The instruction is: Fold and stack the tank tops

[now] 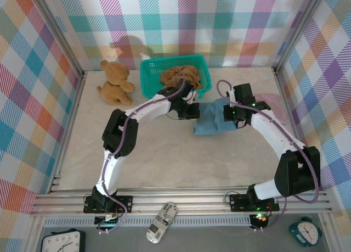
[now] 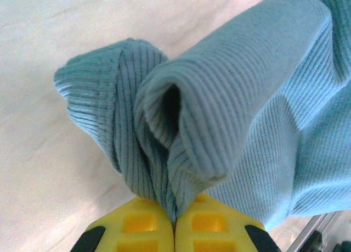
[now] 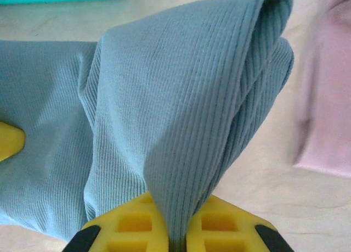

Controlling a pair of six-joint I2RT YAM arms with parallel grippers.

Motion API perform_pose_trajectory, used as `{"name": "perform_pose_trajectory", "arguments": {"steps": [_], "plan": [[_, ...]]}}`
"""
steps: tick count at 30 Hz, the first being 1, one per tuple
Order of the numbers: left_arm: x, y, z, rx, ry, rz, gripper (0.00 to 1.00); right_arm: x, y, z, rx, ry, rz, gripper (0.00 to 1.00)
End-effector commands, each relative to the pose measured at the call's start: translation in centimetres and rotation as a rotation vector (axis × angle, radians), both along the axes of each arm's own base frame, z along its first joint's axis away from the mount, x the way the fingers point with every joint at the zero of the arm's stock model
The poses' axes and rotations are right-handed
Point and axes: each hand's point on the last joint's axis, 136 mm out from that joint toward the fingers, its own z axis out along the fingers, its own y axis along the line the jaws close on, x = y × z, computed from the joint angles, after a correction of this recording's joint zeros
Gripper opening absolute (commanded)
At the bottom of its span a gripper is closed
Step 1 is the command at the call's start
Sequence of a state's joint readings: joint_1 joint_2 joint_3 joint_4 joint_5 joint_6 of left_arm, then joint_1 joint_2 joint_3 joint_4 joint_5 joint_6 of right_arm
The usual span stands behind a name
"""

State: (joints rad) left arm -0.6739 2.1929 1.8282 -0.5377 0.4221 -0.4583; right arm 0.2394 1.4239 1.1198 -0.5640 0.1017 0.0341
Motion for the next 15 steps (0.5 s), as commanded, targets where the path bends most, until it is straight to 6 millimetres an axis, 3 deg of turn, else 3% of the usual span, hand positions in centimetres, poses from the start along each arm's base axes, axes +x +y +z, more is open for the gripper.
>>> {"name": "perform_pose_trajectory", "arguments": {"steps": [1,5,12,15], "plan": [[1.7,-3.6,1.4,-0.074,-0.081,0.02,0.0,1.0,-2.6,2.4,-0.136,-0.066,0.071,0.05],[3.2,-7.0,2.1,-0.164,-0.131,0.023,0.0,2.6,-5.6,3.7,-0.212,-0.104,0.054,0.05],[5.1,-12.0,3.9,-0.315,-0.215,-0.037,0.0,3.8,-10.6,4.1,-0.338,-0.108,0.005,0.05],[5.2,-14.0,3.5,-0.363,-0.2,-0.067,0.0,4.1,-12.2,4.0,-0.361,-0.12,-0.012,0.05]]}}
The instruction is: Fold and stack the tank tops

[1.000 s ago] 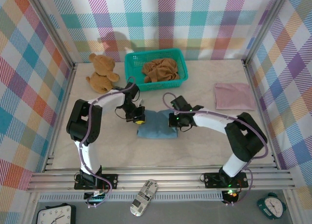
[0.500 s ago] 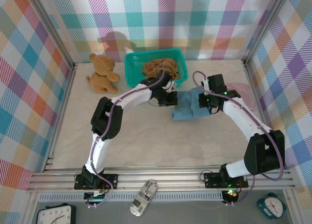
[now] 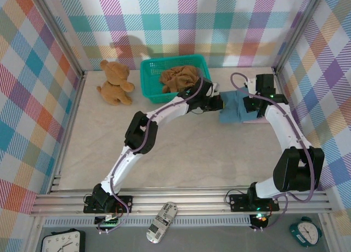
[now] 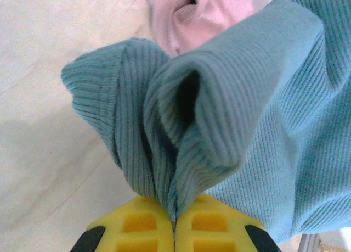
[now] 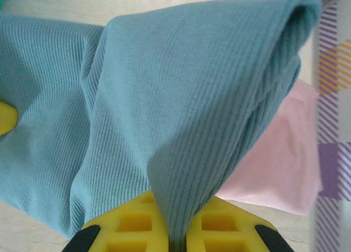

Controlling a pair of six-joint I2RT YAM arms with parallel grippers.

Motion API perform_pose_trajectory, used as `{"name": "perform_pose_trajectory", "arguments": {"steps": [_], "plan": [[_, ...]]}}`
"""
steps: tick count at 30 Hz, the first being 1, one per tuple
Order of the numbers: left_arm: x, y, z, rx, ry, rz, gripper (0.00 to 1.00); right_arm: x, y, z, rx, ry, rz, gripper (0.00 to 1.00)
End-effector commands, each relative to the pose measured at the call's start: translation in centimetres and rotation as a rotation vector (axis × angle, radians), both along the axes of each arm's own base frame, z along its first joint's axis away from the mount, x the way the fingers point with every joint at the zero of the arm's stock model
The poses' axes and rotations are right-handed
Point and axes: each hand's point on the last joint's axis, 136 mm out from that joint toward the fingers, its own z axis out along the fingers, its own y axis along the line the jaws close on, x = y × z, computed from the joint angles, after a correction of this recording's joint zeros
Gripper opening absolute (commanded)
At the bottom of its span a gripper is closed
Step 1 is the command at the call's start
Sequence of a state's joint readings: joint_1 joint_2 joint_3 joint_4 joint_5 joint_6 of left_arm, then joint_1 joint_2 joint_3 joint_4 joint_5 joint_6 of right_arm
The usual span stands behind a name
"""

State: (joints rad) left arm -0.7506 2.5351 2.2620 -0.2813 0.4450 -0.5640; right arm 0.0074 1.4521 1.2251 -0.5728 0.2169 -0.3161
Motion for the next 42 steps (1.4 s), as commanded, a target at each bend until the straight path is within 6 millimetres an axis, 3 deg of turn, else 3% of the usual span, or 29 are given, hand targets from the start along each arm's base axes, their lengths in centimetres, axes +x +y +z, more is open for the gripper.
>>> {"name": "perform_pose_trajectory", "arguments": {"steps": [1,7,15,22,27,34,42], "plan": [[-0.4,-3.3,2.0,-0.114,-0.03,-0.069,0.0,1.1,-2.3,0.8,-0.085,-0.035,0.002,0.05],[-1.4,-7.0,2.0,-0.195,-0.058,-0.145,0.0,1.3,-5.6,0.8,-0.133,-0.026,-0.022,0.05],[-0.9,-9.0,0.1,-0.255,-0.098,-0.103,0.0,1.5,-8.8,-0.8,-0.135,0.004,-0.047,0.05],[1.0,-8.5,-2.1,-0.228,-0.121,-0.02,0.12,2.7,-10.4,-2.2,-0.089,0.001,-0.069,0.06],[2.8,-7.8,-1.1,-0.26,-0.151,0.028,0.21,3.2,-11.1,-3.1,-0.035,-0.004,-0.106,0.06],[3.4,-6.9,-0.4,-0.258,-0.136,0.018,0.37,4.4,-12.7,-5.1,0.032,-0.007,-0.149,0.08],[4.1,-4.8,0.3,-0.214,-0.091,0.01,0.5,4.1,-16.1,-9.9,0.1,0.056,-0.286,0.17]]}}
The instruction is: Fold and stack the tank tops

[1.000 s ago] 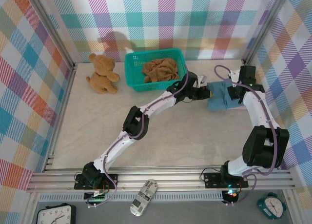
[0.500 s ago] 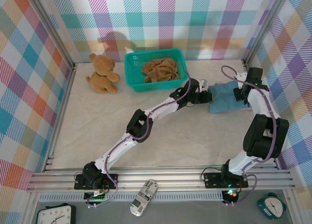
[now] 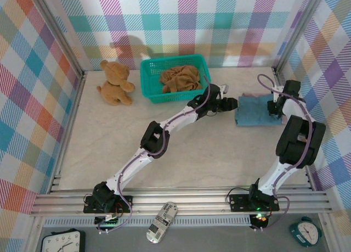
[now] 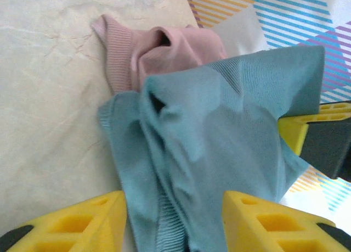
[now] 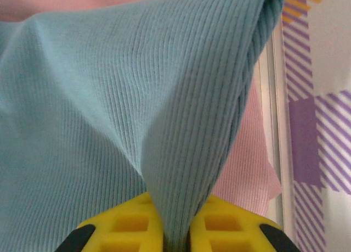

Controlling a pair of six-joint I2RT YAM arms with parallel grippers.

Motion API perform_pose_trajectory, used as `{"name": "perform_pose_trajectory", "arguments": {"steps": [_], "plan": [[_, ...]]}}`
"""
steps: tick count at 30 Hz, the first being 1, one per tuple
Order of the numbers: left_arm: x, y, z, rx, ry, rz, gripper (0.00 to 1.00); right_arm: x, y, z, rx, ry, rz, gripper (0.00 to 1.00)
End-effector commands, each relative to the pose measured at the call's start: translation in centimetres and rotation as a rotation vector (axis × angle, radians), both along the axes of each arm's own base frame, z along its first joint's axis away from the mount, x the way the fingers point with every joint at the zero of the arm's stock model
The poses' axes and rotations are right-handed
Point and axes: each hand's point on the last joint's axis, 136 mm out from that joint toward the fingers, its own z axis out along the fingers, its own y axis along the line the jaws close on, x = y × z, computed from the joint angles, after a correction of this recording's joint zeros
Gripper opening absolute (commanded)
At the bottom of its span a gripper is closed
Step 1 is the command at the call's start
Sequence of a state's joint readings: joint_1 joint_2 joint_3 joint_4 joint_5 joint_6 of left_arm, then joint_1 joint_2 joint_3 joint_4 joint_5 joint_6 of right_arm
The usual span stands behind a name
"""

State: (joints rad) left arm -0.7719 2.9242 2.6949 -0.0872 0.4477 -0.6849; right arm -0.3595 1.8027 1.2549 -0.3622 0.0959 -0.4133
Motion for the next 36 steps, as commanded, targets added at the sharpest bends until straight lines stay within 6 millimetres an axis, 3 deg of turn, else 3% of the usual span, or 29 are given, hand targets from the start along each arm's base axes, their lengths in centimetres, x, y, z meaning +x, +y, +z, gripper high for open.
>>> {"name": "perform_pose_trajectory", "arguments": {"steps": [1,4,7,12,18,22,24,27,30,34,36], "plan": [[0.4,1.3,4.2,-0.006,-0.025,-0.023,0.5,1.1,-2.4,-0.3,0.042,-0.047,-0.091,0.2],[0.2,2.1,5.1,0.025,-0.03,-0.044,0.52,1.1,-3.6,-1.4,0.08,-0.056,-0.136,0.31],[-0.5,3.1,5.5,0.079,-0.019,-0.076,0.53,1.1,-4.8,-1.8,0.103,-0.033,-0.165,0.35],[-1.3,5.3,7.1,0.168,-0.043,-0.108,0.54,1.3,-4.2,1.5,0.14,-0.104,-0.163,0.49],[-2.9,6.7,10.3,0.201,-0.067,-0.152,0.56,0.8,-0.7,5.4,0.241,-0.161,-0.075,0.59],[-3.8,8.7,11.5,0.291,-0.1,-0.158,0.58,0.7,4.8,8.3,0.309,-0.219,0.079,0.61],[-4.0,10.0,12.2,0.329,-0.101,-0.15,0.58,0.5,7.9,8.7,0.316,-0.218,0.154,0.64],[-4.8,12.0,12.9,0.373,-0.099,-0.143,0.59,0.6,11.8,7.9,0.328,-0.189,0.223,0.67],[-5.4,14.4,13.0,0.395,-0.079,-0.115,0.59,0.5,14.0,5.6,0.309,-0.122,0.249,0.71],[-6.5,17.8,12.3,0.436,-0.013,-0.091,0.59,0.5,15.7,2.4,0.224,-0.025,0.278,0.72],[-7.2,18.9,12.2,0.449,-0.005,-0.088,0.59,0.6,15.4,0.7,0.159,0.028,0.263,0.73]]}}
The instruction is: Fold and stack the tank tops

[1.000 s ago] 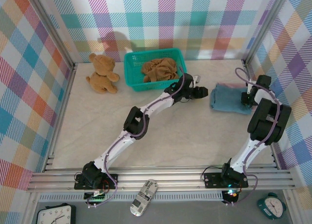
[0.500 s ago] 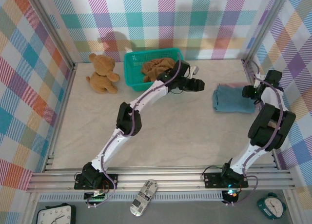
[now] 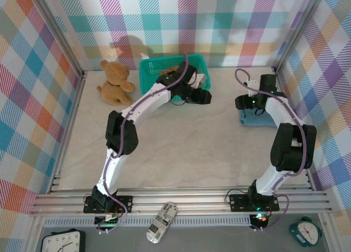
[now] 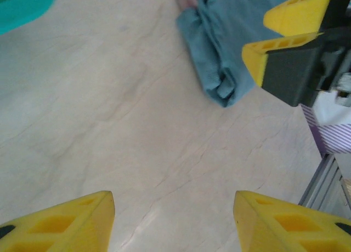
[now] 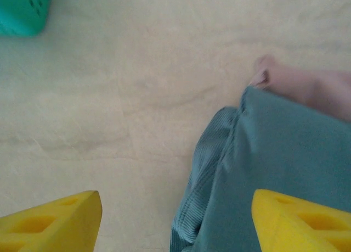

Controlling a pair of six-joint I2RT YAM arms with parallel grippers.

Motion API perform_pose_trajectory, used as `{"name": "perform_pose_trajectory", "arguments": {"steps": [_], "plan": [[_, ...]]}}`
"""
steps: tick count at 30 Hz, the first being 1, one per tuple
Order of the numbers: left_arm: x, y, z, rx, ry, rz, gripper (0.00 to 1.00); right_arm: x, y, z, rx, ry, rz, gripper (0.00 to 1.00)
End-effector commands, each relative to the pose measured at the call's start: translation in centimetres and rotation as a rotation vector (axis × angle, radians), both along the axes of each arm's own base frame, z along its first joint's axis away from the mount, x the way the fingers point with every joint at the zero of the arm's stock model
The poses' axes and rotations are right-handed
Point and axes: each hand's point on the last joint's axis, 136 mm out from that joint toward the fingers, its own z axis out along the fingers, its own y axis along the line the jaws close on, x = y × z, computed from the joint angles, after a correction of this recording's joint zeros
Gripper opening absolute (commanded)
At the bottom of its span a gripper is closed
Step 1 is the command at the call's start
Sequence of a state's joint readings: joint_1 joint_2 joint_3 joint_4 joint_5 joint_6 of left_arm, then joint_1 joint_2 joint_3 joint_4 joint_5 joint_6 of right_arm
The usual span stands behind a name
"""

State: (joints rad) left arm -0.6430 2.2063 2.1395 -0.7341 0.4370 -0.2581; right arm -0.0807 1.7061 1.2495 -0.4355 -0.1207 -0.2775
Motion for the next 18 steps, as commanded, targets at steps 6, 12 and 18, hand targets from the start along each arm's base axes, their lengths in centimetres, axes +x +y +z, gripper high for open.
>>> {"name": "perform_pose_trajectory", "arguments": {"steps": [6,12,18], "plan": [[-2.2,4.8,0.2,0.052,0.018,0.029,0.59,-0.3,-1.4,-5.9,-0.302,0.142,0.005,0.72],[-2.6,6.1,-0.7,0.067,0.049,0.047,0.6,0.0,-1.9,-8.3,-0.426,0.204,0.006,0.68],[-2.9,6.6,-1.5,0.086,0.068,0.046,0.6,0.4,-3.0,-9.0,-0.578,0.229,-0.004,0.5]]}}
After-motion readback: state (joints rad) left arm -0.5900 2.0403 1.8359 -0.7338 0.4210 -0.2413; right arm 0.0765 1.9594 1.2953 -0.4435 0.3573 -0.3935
